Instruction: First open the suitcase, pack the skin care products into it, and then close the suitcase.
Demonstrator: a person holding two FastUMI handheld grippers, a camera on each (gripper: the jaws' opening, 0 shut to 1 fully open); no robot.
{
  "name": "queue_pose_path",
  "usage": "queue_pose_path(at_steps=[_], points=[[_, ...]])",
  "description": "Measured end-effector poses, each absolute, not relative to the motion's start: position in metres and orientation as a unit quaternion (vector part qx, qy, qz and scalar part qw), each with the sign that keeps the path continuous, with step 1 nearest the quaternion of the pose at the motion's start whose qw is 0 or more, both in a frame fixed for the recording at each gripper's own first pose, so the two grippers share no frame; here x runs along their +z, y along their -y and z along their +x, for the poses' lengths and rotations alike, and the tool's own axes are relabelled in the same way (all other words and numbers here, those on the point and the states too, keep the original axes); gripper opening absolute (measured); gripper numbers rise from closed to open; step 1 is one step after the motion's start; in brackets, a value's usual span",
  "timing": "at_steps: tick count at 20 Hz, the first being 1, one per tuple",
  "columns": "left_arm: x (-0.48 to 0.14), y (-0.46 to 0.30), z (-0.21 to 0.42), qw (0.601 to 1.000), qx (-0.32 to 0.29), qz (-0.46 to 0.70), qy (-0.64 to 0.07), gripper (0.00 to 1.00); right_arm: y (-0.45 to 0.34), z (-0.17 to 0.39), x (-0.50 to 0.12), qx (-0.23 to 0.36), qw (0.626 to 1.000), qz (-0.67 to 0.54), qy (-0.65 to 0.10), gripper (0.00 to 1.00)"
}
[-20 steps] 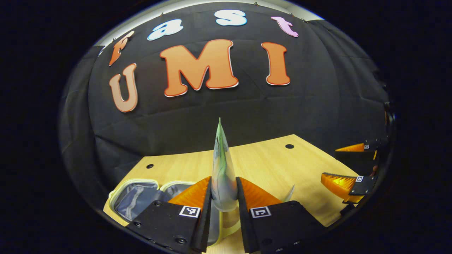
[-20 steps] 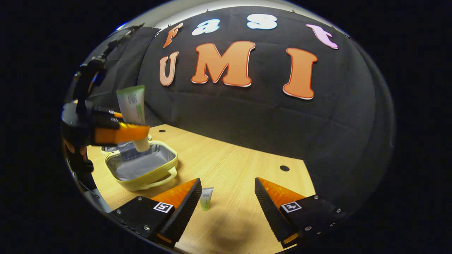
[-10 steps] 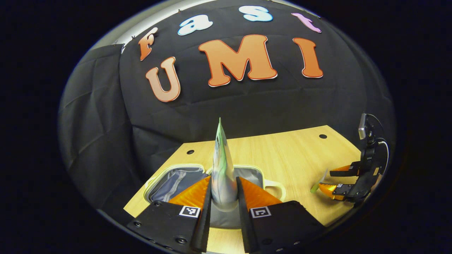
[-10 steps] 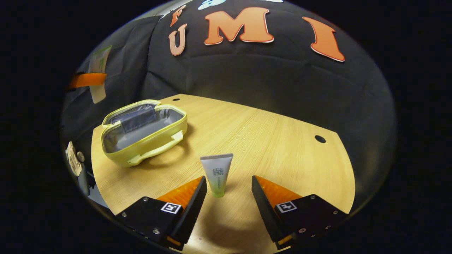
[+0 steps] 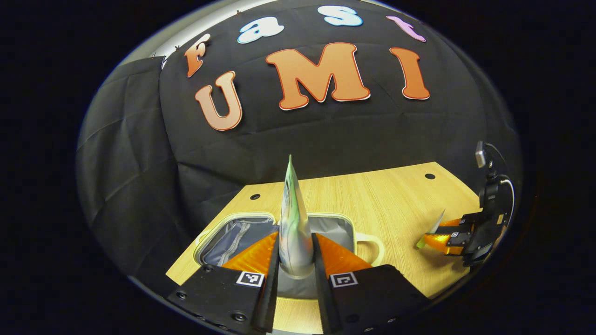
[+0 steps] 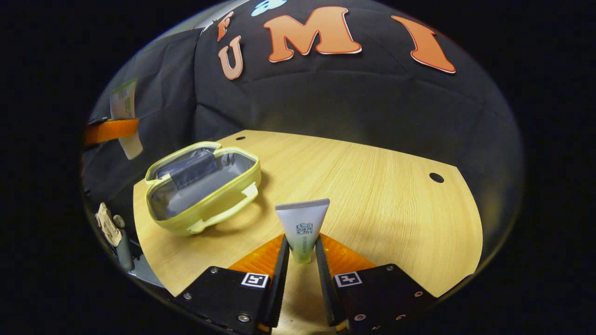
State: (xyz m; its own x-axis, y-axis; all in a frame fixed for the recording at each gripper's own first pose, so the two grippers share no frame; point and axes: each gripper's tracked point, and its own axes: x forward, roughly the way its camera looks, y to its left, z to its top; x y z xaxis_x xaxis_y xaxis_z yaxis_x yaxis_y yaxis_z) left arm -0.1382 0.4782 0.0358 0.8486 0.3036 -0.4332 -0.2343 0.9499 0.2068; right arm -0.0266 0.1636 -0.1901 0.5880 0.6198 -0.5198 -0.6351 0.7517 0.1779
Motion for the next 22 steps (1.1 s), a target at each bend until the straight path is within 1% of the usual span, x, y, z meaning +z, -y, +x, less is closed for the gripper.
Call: queue_pose_path(at_steps=[2,4,7,8,10,11,12,15,19,22], points=[[0.031,-0.485,-0.137,0.958,0.139,0.071,-0.240,0.39,-0.164,-0.028,-0.160,0.356,0.898,-0.013,-0.259,0.37],[0.029,-0.493,-0.132,0.959,0.133,0.065,-0.240,0.37,-0.165,-0.031,-0.133,0.357,0.904,-0.013,-0.234,0.37],[0.021,-0.508,-0.122,0.961,0.113,0.060,-0.245,0.37,-0.172,-0.040,-0.096,0.348,0.915,-0.016,-0.203,0.37],[0.015,-0.514,-0.116,0.961,0.096,0.059,-0.253,0.37,-0.183,-0.046,-0.083,0.347,0.918,-0.018,-0.192,0.37],[-0.004,-0.526,-0.105,0.960,0.062,0.060,-0.267,0.37,-0.196,-0.056,-0.077,0.343,0.920,-0.027,-0.190,0.37],[-0.015,-0.530,-0.102,0.956,0.049,0.058,-0.282,0.39,-0.204,-0.065,-0.078,0.340,0.919,-0.030,-0.198,0.37],[-0.036,-0.537,-0.101,0.951,0.024,0.052,-0.305,0.37,-0.215,-0.071,-0.079,0.335,0.919,-0.028,-0.207,0.37],[-0.079,-0.548,-0.102,0.932,-0.021,0.045,-0.358,0.38,-0.245,-0.082,-0.072,0.322,0.922,-0.032,-0.215,0.37],[-0.115,-0.554,-0.101,0.911,-0.060,0.029,-0.407,0.37,-0.274,-0.085,-0.069,0.302,0.926,-0.017,-0.225,0.37],[-0.138,-0.554,-0.101,0.886,-0.099,0.023,-0.452,0.37,-0.295,-0.090,-0.075,0.281,0.929,-0.014,-0.240,0.37]])
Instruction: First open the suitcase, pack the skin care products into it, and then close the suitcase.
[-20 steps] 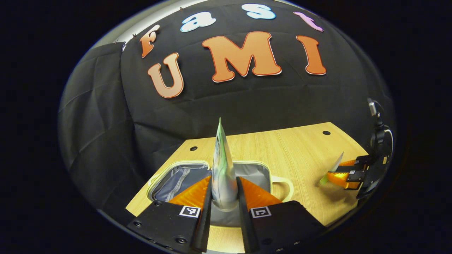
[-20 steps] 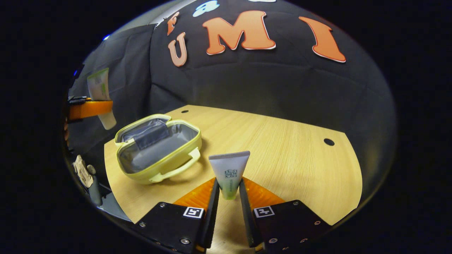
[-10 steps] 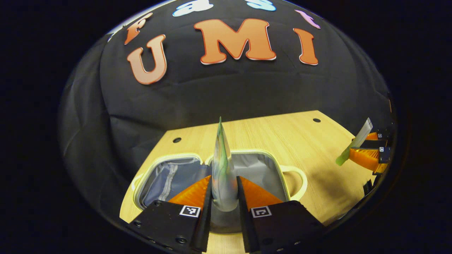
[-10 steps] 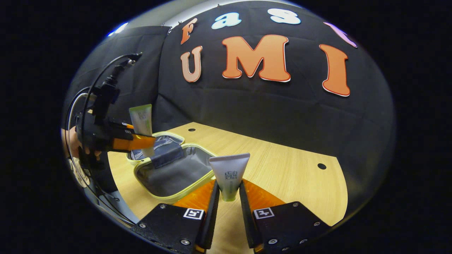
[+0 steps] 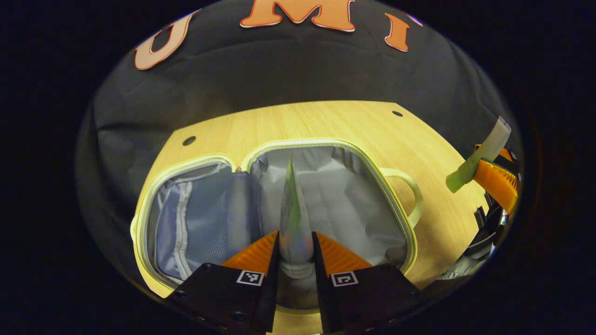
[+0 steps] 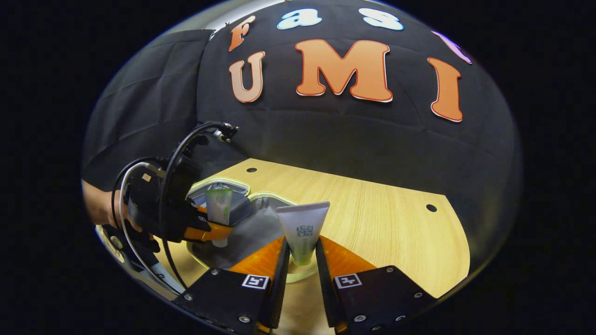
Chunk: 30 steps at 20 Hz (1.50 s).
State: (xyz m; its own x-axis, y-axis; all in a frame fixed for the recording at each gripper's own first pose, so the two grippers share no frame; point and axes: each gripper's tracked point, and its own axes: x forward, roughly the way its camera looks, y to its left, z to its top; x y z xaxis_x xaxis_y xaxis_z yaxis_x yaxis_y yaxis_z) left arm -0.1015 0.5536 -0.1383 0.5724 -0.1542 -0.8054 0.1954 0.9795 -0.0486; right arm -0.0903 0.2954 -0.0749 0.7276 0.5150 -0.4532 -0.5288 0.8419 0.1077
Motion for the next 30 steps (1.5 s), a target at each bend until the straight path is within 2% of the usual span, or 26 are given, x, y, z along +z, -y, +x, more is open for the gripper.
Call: queue_pose_path(at_steps=[6,7,13,18,20,23,25,26,27,28,30], points=[[-0.177,-0.554,-0.097,0.843,-0.101,0.007,-0.529,0.38,-0.324,-0.095,-0.092,0.254,0.930,-0.012,-0.266,0.37],[-0.178,-0.553,-0.090,0.846,-0.100,0.007,-0.523,0.38,-0.329,-0.097,-0.094,0.258,0.927,-0.013,-0.273,0.37],[-0.202,-0.563,-0.087,0.823,-0.038,0.002,-0.567,0.38,-0.356,-0.094,-0.122,0.284,0.901,-0.006,-0.329,0.37],[-0.158,-0.563,-0.094,0.864,-0.059,-0.054,-0.497,0.54,-0.371,-0.086,-0.144,0.302,0.875,0.015,-0.379,0.37],[-0.125,-0.582,-0.102,0.889,-0.054,-0.084,-0.446,0.75,-0.380,-0.086,-0.155,0.311,0.863,0.020,-0.398,0.37],[-0.083,-0.647,-0.112,0.923,0.012,-0.060,-0.381,0.88,-0.394,-0.092,-0.180,0.322,0.837,0.018,-0.441,0.37],[-0.053,-0.710,-0.131,0.931,0.079,-0.075,-0.349,0.89,-0.400,-0.096,-0.203,0.313,0.816,0.021,-0.485,0.37],[-0.048,-0.729,-0.140,0.930,0.096,-0.088,-0.344,0.89,-0.404,-0.096,-0.207,0.312,0.811,0.026,-0.494,0.37],[-0.044,-0.748,-0.149,0.929,0.111,-0.103,-0.337,0.94,-0.406,-0.092,-0.209,0.307,0.809,0.031,-0.500,0.37],[-0.038,-0.783,-0.165,0.927,0.134,-0.116,-0.330,0.92,-0.409,-0.091,-0.211,0.301,0.806,0.038,-0.507,0.37],[-0.040,-0.829,-0.182,0.921,0.160,-0.136,-0.328,0.95,-0.414,-0.084,-0.217,0.287,0.808,0.051,-0.512,0.37]])
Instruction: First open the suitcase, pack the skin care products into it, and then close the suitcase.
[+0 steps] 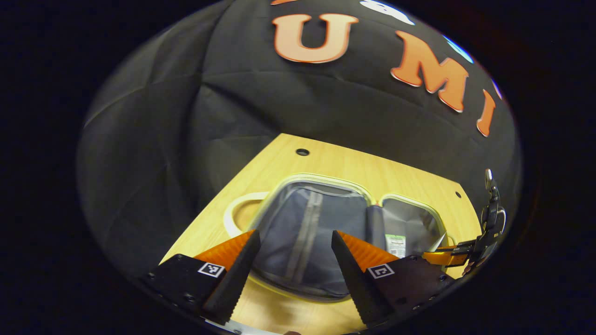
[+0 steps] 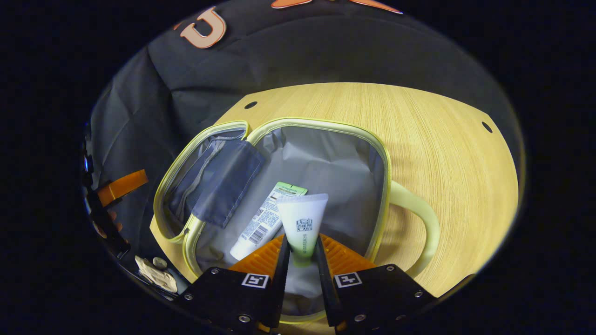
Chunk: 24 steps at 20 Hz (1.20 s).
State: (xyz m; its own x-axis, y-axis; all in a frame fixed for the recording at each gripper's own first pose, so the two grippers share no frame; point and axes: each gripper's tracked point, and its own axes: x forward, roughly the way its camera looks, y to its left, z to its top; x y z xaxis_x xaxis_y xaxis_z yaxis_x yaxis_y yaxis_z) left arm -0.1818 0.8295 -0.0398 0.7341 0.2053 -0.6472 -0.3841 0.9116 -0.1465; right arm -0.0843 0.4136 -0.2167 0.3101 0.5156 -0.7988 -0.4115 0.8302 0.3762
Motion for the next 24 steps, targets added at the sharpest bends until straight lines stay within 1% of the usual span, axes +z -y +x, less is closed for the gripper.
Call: queue_pose_path(at_steps=[2,3,4,5,7,8,10,11,12,14,16,18,19,20,21,22,23,24], points=[[-0.055,-0.877,-0.184,0.912,0.185,-0.153,-0.332,0.96,-0.416,-0.081,-0.222,0.273,0.807,0.055,-0.520,0.38],[-0.062,-0.890,-0.186,0.909,0.192,-0.158,-0.334,0.96,-0.416,-0.080,-0.224,0.267,0.809,0.056,-0.521,0.34],[-0.070,-0.904,-0.185,0.906,0.200,-0.169,-0.334,0.96,-0.416,-0.079,-0.226,0.259,0.811,0.056,-0.521,0.35],[-0.079,-0.924,-0.181,0.903,0.207,-0.183,-0.330,0.96,-0.417,-0.077,-0.225,0.251,0.815,0.056,-0.519,0.41],[-0.097,-0.949,-0.173,0.893,0.211,-0.214,-0.335,0.96,-0.412,-0.078,-0.220,0.248,0.818,0.057,-0.515,0.41],[-0.111,-0.954,-0.169,0.888,0.211,-0.226,-0.341,0.96,-0.415,-0.081,-0.215,0.247,0.823,0.058,-0.509,0.52],[-0.124,-0.965,-0.160,0.880,0.204,-0.250,-0.348,0.96,-0.402,-0.071,-0.198,0.231,0.847,0.047,-0.476,0.66],[-0.131,-0.969,-0.155,0.873,0.202,-0.264,-0.355,0.96,-0.395,-0.066,-0.188,0.224,0.859,0.043,-0.459,0.69],[-0.139,-0.969,-0.151,0.867,0.200,-0.275,-0.364,0.96,-0.386,-0.064,-0.177,0.218,0.869,0.040,-0.442,0.74],[-0.154,-0.969,-0.136,0.859,0.197,-0.290,-0.373,0.96,-0.368,-0.056,-0.154,0.208,0.888,0.035,-0.409,0.79],[-0.167,-0.971,-0.127,0.851,0.183,-0.299,-0.391,0.95,-0.337,-0.043,-0.114,0.187,0.917,0.026,-0.350,0.84],[-0.178,-0.965,-0.119,0.844,0.169,-0.302,-0.410,0.70,-0.310,-0.037,-0.085,0.165,0.938,0.016,-0.306,0.87],[-0.184,-0.966,-0.112,0.850,0.168,-0.284,-0.412,0.55,-0.282,-0.030,-0.062,0.140,0.952,0.004,-0.273,0.89],[-0.188,-0.958,-0.111,0.846,0.153,-0.276,-0.430,0.40,-0.257,-0.026,-0.045,0.116,0.962,-0.006,-0.247,0.90],[-0.188,-0.961,-0.103,0.855,0.133,-0.252,-0.434,0.25,-0.228,-0.025,-0.028,0.086,0.971,-0.021,-0.223,0.90],[-0.191,-0.959,-0.097,0.855,0.138,-0.248,-0.434,0.14,-0.209,-0.023,-0.016,0.069,0.975,-0.032,-0.208,0.91],[-0.178,-0.958,-0.109,0.860,0.126,-0.243,-0.431,0.13,-0.188,-0.022,-0.004,0.049,0.979,-0.046,-0.192,0.92],[-0.168,-0.958,-0.105,0.868,0.123,-0.237,-0.419,0.10,-0.168,-0.021,0.006,0.030,0.981,-0.059,-0.180,0.92]])
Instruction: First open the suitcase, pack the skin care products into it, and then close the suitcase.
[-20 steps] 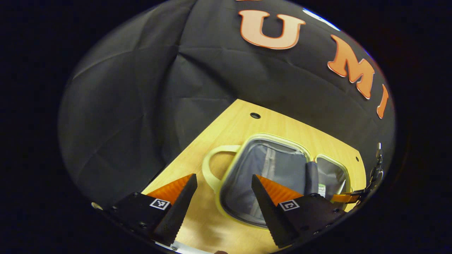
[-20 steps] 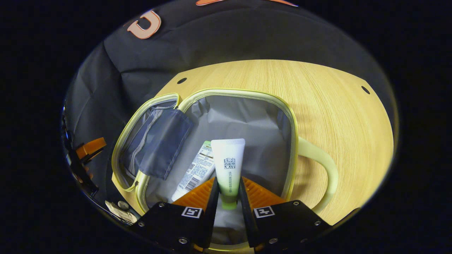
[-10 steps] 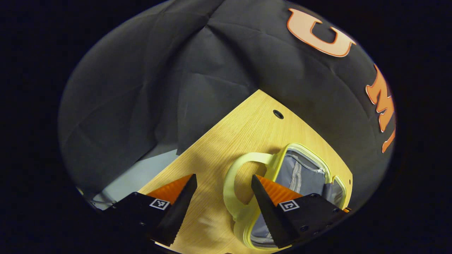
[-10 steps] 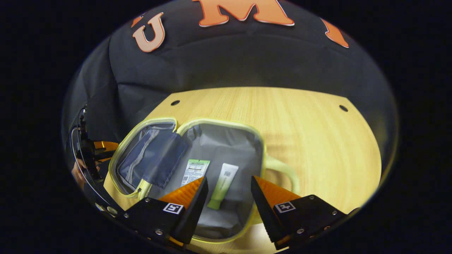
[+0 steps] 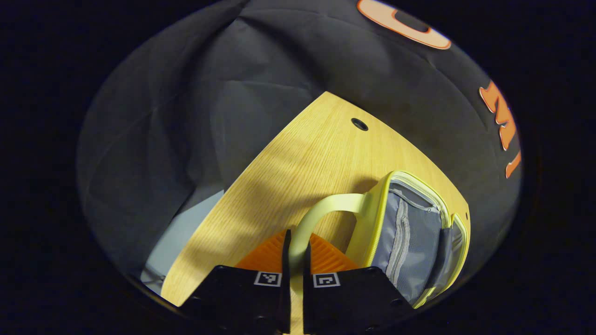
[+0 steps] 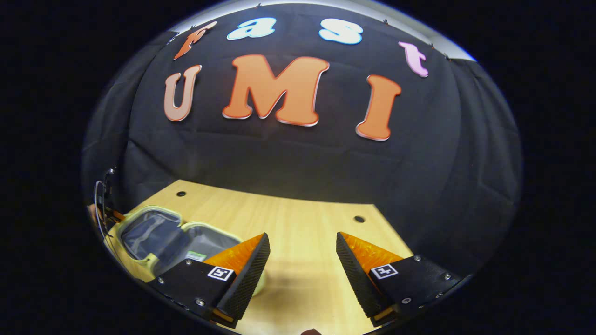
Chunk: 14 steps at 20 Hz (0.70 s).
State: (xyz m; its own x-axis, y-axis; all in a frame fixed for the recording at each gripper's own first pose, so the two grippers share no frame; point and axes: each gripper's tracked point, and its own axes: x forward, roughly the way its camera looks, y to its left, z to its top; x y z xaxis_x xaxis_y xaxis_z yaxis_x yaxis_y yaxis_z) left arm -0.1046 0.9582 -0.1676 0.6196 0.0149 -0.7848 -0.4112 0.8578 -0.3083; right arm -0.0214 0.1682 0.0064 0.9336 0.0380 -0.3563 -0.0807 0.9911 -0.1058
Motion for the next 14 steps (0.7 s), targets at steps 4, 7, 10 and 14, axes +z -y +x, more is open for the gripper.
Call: queue_pose_path(at_steps=[4,7,10,14], points=[[-0.082,-0.946,-0.101,0.915,0.107,-0.164,-0.353,0.09,-0.087,-0.030,0.087,-0.063,0.981,-0.172,-0.071,0.95],[-0.023,-0.928,-0.102,0.938,0.094,-0.141,-0.303,0.09,-0.070,-0.030,0.095,-0.068,0.983,-0.154,-0.067,0.95],[0.032,-0.890,-0.100,0.953,0.068,-0.128,-0.265,0.09,-0.072,-0.026,0.087,-0.052,0.988,-0.128,-0.068,0.95],[0.087,-0.837,-0.095,0.965,0.045,-0.120,-0.229,0.08,-0.106,-0.033,0.089,-0.001,0.992,-0.116,-0.051,0.95]])
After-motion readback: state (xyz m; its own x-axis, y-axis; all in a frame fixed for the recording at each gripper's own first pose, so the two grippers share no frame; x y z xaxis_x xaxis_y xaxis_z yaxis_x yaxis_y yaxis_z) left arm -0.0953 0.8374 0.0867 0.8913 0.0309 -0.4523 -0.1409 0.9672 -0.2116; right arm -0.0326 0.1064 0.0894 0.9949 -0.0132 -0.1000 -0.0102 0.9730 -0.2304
